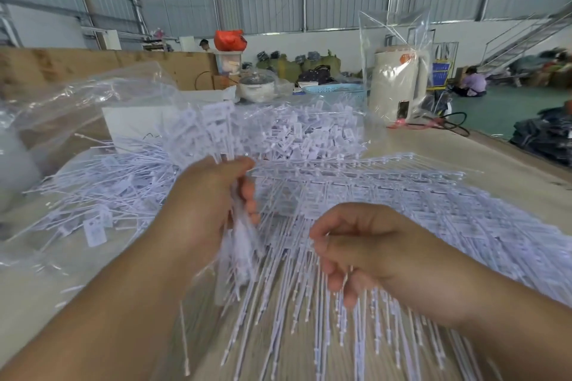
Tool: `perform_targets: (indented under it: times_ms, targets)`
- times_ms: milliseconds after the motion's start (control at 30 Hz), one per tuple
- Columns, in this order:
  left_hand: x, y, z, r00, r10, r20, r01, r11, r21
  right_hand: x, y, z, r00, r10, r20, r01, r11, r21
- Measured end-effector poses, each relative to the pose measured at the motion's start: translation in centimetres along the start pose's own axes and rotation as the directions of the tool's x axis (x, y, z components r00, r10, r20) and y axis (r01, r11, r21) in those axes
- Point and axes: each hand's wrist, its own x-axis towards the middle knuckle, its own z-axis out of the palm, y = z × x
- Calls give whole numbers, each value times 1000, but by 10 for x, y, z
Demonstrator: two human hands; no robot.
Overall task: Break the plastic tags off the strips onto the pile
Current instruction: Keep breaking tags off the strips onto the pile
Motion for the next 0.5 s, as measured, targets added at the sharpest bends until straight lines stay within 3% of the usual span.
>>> perform_targets:
  times_ms: [33,100,167,233,300,333,500]
  targets:
    - [5,0,-9,999,30,-36,-23,983,184,0,1,-1,997,-40,-65,33,994,-107]
    - [13,-3,-22,993,85,-76,-32,847,531,-2,6,-4,977,-142,-158,78,933,-352]
    - [17,-8,-30,995,67,-79,7,721,693,-1,11,-9,953,-254,-165,116,808,-578]
    - [18,-11,-34,998,13,-64,49,511,858,1,15,-14,956,-275,-101,102,636,-765]
    - [17,-17,-36,998,4,-68,64,271,961,4,20,-17,975,-220,-37,85,521,-849]
    - [17,-18,-35,997,33,-70,62,201,978,4,20,-17,980,-197,-22,79,490,-868]
    - [15,-22,-30,985,151,-79,71,58,996,2,17,-20,984,-161,-75,-2,413,-911]
